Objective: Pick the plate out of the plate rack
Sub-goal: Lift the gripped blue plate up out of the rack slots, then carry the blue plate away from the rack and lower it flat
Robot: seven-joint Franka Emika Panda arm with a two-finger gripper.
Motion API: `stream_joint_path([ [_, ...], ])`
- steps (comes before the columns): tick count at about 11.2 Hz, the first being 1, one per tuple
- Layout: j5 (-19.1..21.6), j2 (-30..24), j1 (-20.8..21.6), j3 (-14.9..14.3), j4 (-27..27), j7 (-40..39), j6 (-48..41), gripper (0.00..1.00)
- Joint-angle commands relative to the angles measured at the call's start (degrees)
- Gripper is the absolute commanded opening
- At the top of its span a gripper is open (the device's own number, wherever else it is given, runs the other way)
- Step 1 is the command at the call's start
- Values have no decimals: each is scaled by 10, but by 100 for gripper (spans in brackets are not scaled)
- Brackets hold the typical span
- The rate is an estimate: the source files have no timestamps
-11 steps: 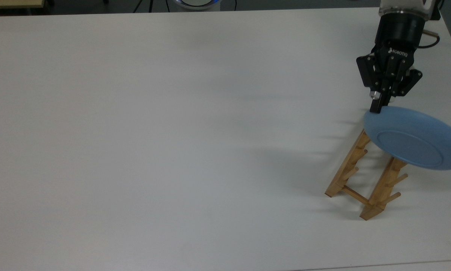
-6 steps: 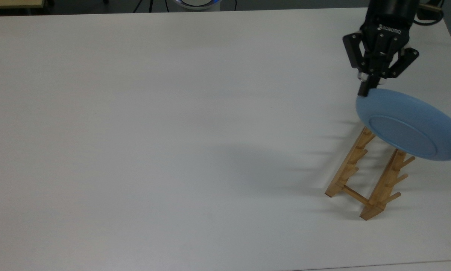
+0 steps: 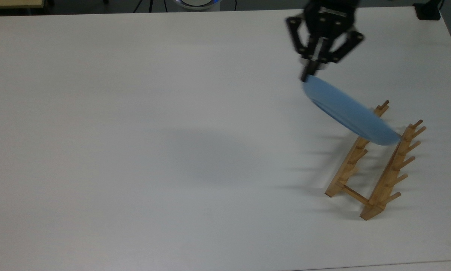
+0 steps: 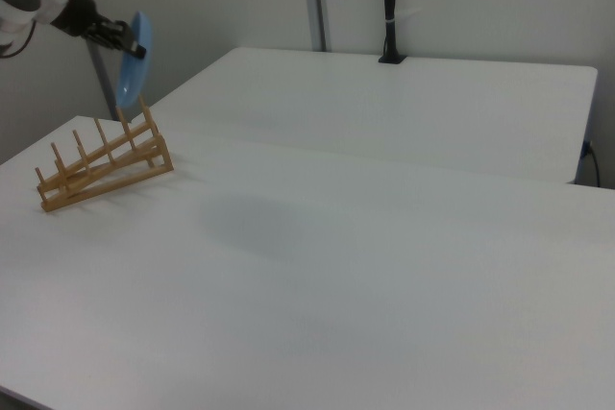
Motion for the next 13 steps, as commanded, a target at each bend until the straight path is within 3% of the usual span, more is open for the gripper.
stream_joint_path([
  [1,184,-68,-67,-10,-41,-220,-92,0],
  [3,267,-75,-97,-31,-40,-346,-164,0],
  [7,350,-71,-144,-91,-57,-549,-258,0],
  [9,350,-70,-171,-101,-110,-615,-252,0],
  [13,350,-56,-209,-104,-169,-666,-221,0],
])
